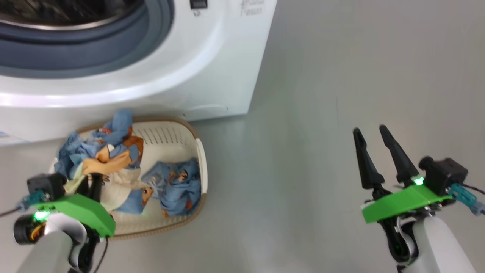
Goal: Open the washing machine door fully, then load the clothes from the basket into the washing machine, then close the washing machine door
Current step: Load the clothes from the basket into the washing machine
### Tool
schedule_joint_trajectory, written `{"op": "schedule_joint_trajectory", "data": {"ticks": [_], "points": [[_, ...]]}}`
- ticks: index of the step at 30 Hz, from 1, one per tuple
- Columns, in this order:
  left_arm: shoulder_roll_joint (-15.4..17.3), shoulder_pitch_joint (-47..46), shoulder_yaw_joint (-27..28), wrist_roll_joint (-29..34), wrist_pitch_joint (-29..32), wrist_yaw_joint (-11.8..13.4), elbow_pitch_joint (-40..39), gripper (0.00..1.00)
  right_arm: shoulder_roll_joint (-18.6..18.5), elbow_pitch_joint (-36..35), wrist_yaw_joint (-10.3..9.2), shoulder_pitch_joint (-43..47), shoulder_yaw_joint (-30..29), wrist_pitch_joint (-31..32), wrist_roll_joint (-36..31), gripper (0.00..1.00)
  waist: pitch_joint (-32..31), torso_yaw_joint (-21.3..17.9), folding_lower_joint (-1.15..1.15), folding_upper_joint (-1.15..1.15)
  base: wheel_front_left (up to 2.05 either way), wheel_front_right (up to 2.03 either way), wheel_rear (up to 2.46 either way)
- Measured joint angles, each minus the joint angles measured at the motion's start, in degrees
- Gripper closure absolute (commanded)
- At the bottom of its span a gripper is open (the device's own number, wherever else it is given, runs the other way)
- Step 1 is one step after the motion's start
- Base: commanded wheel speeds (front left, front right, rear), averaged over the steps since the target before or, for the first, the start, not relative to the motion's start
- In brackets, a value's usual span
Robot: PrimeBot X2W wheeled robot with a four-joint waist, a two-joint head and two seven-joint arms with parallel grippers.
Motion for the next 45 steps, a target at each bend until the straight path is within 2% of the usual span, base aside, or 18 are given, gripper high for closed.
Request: {"op": "schedule_joint_trajectory", "data": {"ticks": [11,20,31,45], "points": [[-4.82,13.18,13.26,12.45,0.00,-0.01,-12.10,1.00,-2.16,0.41,0.00,8.23,-2.63,0.00,0.47,0.00,-10.50,2.38,0.00,0.00,0.00,0.00,0.00],[-7.67,23.59,19.28,19.35,0.00,-0.01,-22.61,1.00,-2.74,0.37,0.00,14.16,-3.67,0.00,1.16,0.00,-18.19,4.45,0.00,0.00,0.00,0.00,0.00],[-10.71,33.44,23.13,23.13,-0.01,-0.01,-33.62,1.00,-2.90,-0.91,0.00,16.70,-4.56,0.01,2.00,0.00,-23.08,7.09,0.00,0.00,0.00,0.00,0.00],[-11.59,34.98,24.08,23.71,0.00,0.00,-36.18,1.00,-2.77,-1.80,0.00,17.61,-5.60,0.01,2.00,0.00,-21.82,7.00,0.00,0.00,0.00,0.00,0.00]]}}
